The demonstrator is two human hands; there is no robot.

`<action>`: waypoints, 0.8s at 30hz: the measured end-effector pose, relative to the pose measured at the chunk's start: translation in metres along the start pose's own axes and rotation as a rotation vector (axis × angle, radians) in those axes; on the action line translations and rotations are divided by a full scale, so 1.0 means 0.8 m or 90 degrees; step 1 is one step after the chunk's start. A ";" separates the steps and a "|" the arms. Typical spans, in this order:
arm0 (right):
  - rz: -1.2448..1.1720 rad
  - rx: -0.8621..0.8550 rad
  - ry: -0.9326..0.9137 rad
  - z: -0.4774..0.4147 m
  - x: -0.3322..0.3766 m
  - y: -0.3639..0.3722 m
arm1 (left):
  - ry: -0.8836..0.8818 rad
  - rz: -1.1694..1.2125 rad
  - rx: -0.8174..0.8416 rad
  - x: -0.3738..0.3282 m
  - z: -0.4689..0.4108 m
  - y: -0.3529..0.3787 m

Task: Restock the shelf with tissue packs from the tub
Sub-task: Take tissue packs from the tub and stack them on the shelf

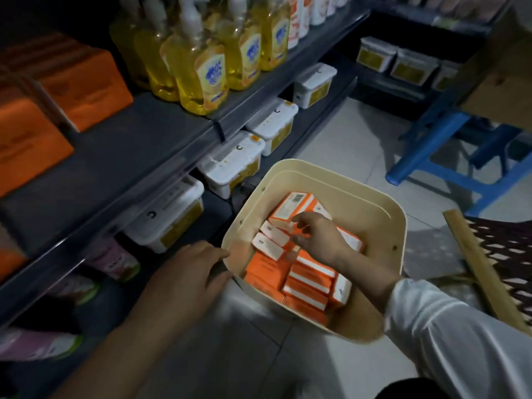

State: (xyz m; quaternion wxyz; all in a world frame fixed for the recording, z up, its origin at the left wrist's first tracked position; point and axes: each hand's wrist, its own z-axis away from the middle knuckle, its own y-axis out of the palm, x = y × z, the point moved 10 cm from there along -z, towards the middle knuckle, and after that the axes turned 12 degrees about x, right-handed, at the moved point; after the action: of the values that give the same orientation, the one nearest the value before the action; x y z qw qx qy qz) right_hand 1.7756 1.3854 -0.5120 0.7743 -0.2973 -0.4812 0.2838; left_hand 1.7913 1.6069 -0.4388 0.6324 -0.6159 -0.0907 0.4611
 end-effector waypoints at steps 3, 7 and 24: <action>-0.022 -0.050 0.041 -0.015 -0.033 -0.015 | -0.025 0.042 -0.008 0.020 -0.008 0.010; 0.029 -0.074 0.089 -0.049 -0.075 -0.023 | -0.075 0.084 -0.037 0.050 -0.015 0.013; -0.423 -0.148 0.245 -0.112 -0.116 0.050 | -0.110 0.280 -0.069 0.064 -0.051 0.019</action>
State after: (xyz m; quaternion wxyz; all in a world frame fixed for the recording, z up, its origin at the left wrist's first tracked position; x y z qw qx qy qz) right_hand 1.8169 1.3277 -0.6271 0.8609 -0.2590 -0.4265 -0.0994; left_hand 1.8406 1.6116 -0.4846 0.4728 -0.6120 -0.0331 0.6331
